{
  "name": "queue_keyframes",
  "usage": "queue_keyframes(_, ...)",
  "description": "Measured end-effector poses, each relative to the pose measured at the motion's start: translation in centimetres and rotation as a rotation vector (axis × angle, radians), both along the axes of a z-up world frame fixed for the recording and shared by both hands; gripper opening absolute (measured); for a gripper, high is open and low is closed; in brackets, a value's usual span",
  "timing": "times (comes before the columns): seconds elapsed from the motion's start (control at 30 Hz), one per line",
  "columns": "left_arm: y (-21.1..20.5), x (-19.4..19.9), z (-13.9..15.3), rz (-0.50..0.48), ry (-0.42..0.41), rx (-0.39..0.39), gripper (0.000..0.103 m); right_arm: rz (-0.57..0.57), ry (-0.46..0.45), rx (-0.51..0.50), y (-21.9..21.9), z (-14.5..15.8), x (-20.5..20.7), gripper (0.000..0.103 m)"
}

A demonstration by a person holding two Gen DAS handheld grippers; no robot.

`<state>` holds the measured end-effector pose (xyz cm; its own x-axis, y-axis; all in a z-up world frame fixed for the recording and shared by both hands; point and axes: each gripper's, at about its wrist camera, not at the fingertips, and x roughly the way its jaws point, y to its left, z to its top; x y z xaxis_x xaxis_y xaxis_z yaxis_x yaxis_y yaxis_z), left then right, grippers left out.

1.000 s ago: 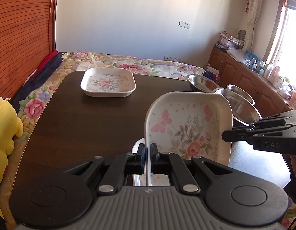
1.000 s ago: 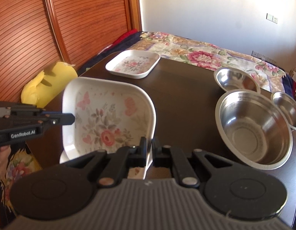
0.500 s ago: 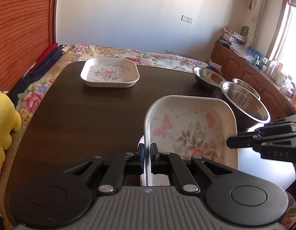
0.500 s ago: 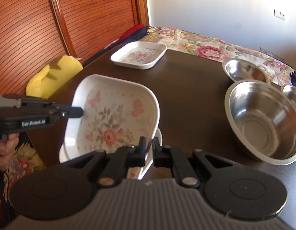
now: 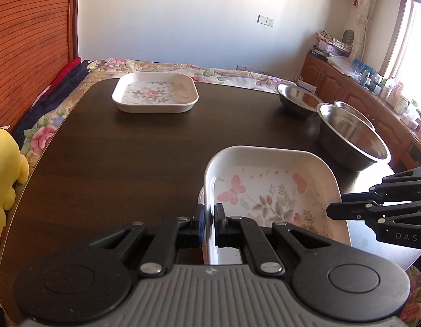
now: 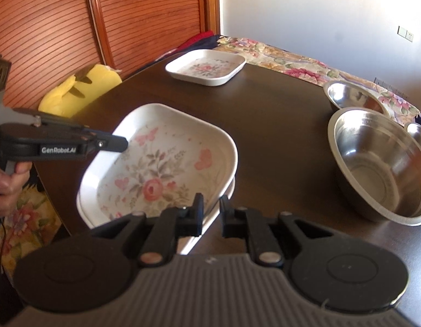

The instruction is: Organize plates and bowls

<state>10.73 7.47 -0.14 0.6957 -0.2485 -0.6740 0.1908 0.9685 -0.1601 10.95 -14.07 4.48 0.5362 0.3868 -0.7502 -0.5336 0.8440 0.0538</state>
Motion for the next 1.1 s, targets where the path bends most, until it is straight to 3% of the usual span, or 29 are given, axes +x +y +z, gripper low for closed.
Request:
queue_keyframes(0.53, 0.1, 0.4, 0.2, 0.0, -0.036, -0.003, 0.009, -0.003, -0.032, 0.042, -0.9, 0.1, -0.3, 0.016)
queue_keyframes(0.6, 0.1, 0.5, 0.4, -0.002, -0.056, 0.002, 0.014, -0.006, -0.044, 0.059, -1.2, 0.5, -0.3, 0.016)
queue_keyframes(0.87, 0.2, 1.9, 1.8, -0.005, -0.114, 0.035, 0.05, -0.015, -0.131, 0.101, -1.2, 2.4, 1.3, 0.018)
queue_keyframes(1.0, 0.7, 3.2, 2.6, -0.006, -0.143, 0.055, 0.063, -0.029, -0.154, 0.142, -0.9, 3.2, 3.0, 0.038)
queue_keyframes(1.1, 1.2, 4.3, 3.1, 0.005, -0.163, 0.066, 0.076, -0.031, -0.174, 0.153, -0.4, 3.7, 4.2, 0.04)
